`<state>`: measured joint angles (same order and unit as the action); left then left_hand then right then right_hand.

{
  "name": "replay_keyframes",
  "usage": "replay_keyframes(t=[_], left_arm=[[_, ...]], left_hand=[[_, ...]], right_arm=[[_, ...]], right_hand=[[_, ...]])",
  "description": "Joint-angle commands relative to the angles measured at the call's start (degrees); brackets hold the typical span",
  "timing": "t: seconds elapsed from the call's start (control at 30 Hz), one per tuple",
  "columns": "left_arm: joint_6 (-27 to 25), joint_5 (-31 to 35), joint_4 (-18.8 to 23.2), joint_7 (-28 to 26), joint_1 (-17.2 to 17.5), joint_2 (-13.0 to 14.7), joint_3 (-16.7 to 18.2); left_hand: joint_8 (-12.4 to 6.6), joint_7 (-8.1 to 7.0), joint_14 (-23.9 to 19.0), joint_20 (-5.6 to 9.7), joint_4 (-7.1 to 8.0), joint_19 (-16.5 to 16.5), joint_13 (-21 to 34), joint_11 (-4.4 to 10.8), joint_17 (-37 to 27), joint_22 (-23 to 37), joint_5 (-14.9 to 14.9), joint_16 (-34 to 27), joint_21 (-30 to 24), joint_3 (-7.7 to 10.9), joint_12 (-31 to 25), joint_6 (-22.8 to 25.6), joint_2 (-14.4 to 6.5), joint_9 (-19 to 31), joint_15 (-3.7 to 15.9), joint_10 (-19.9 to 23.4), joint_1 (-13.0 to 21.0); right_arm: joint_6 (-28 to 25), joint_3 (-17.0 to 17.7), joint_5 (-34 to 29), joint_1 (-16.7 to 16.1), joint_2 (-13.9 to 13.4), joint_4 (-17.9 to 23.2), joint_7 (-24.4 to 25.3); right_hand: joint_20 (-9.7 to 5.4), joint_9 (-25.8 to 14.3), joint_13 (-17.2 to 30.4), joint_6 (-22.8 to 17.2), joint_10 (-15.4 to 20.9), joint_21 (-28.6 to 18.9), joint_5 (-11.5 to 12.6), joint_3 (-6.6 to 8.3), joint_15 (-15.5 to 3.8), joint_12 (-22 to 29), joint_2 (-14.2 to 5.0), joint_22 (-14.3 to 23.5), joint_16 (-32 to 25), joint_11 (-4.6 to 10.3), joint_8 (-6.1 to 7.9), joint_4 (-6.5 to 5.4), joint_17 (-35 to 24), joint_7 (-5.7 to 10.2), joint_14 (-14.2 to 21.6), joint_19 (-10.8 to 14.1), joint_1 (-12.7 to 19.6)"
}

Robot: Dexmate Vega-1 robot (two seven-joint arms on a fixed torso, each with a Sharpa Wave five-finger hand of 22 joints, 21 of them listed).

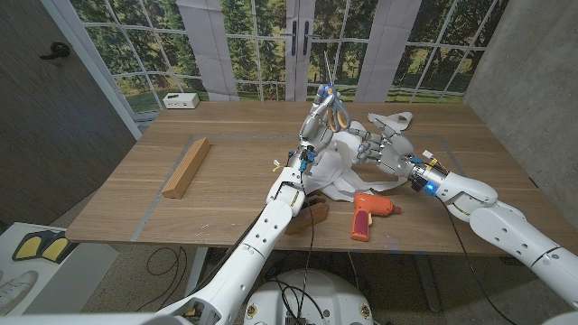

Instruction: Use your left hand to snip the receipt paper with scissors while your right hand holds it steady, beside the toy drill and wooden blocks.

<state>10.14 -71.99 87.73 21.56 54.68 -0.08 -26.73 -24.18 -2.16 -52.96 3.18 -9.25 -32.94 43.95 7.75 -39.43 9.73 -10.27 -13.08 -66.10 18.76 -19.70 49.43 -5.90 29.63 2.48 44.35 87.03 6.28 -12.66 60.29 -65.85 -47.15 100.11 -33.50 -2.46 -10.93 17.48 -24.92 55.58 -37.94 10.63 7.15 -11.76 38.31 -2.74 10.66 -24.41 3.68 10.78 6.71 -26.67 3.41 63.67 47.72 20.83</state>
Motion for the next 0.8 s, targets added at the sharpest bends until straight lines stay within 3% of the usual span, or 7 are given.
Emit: replay_keyframes(t=[0.03,0.37,0.43,0.8], left_arm=[[2.1,1.6,0.1,1.7,0.4,-0.1,-0.7],[4.6,3.8,1.1,1.5,0.9,0.3,-1.5],[5.3,4.5,1.1,1.3,1.1,0.4,-1.6],[8.3,7.0,2.1,0.9,1.5,1.8,-1.8]], left_hand=[[-0.22,-0.33,-5.2,7.92,-0.07,-0.6,0.3,0.20,-0.3,0.3,-0.5,-0.2,0.0,-0.05,-0.3,0.2,-0.1,0.1,10.22,0.4,0.6],[-0.23,-0.46,-5.2,7.90,-0.09,-0.6,0.3,0.15,-0.4,0.2,-0.5,-0.3,0.1,-0.05,-0.4,0.2,-0.1,0.1,10.21,0.5,0.7],[-0.21,-0.50,-5.2,7.88,-0.09,-0.6,0.3,0.19,-0.4,0.3,-0.5,-0.3,0.1,-0.07,-0.4,0.2,-0.1,0.1,10.25,0.4,0.7],[-0.26,-0.53,-5.2,7.82,-0.02,-0.6,0.4,0.25,-0.4,0.3,-0.5,-0.2,0.1,-0.11,-0.4,0.3,-0.1,0.1,10.22,0.4,0.6]], right_arm=[[-0.1,-0.7,0.3,0.7,0.5,-0.4,-1.1],[0.0,-1.0,1.7,1.1,1.5,-1.5,-3.5],[0.1,-1.1,1.8,1.1,1.7,-1.7,-3.7],[-0.6,-1.7,3.6,2.0,3.3,-3.8,-6.3]], right_hand=[[0.15,0.0,-0.2,0.7,0.4,0.2,0.4,0.29,-0.98,-0.3,-0.26,0.2,-0.4,0.10,-0.14,0.22,-0.2,0.14,0.2,-0.2,0.7],[0.37,0.0,-0.6,2.0,0.2,0.6,0.3,0.43,-0.95,-0.9,-0.23,0.2,-0.2,0.17,-0.38,0.41,-0.5,0.30,-0.2,-1.0,0.9],[0.67,0.0,-0.2,2.8,1.5,0.8,0.3,0.59,-0.90,-0.3,-0.48,0.2,-0.4,-0.08,-0.38,0.42,-1.0,0.55,-0.1,-1.7,1.0],[0.86,0.1,1.0,3.6,2.7,1.0,0.4,1.17,-0.99,0.9,-0.85,0.3,-1.1,0.88,-0.12,1.01,-2.6,0.99,0.5,-2.1,2.1]])
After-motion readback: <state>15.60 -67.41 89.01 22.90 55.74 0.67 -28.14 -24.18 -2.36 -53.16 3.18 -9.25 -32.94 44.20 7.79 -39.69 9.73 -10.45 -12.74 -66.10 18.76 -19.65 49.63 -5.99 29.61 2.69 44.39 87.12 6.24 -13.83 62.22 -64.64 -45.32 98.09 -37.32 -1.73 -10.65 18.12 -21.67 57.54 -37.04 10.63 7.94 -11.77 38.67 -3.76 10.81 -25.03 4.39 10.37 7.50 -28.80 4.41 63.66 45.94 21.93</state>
